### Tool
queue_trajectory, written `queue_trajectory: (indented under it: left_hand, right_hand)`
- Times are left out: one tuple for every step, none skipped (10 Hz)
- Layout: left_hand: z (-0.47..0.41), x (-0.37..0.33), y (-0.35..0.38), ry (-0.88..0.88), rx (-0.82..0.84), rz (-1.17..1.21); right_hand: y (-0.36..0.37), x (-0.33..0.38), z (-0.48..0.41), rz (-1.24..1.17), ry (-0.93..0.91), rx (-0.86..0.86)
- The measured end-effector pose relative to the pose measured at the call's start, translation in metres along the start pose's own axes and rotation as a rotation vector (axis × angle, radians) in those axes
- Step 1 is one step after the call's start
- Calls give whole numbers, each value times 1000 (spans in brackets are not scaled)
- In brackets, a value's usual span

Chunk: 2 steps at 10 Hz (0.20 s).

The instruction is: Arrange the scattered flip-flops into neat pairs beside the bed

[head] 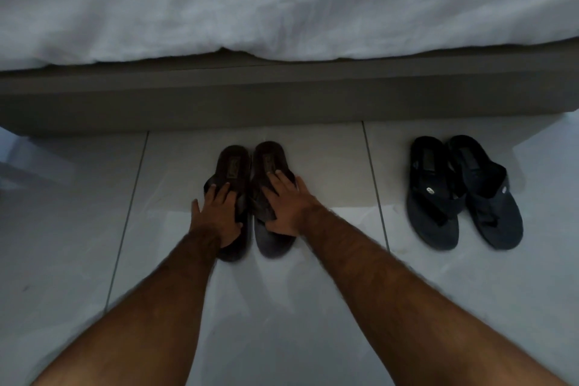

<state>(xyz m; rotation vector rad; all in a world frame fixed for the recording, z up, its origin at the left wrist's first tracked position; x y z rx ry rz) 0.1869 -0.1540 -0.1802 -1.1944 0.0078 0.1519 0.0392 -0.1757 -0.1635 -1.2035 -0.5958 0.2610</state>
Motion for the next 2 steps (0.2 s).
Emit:
queue_trajectory:
  left_hand:
    - [4,-22,-32,28,-205,63]
    - [11,-77,-65,201,-323,71]
  right_hand:
    - [-22,-14,14,29,20,-47]
    - [-51,-45,47,98,77,-6]
Point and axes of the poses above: each hand's wrist, its own z-axis away from the middle knuckle, its own y-axis out of the palm, x = y × z, the point moved 9 cm from there along -z, towards the middle knuckle, and after that the axes turned 8 degrees about -x, right-handed, at the moved point
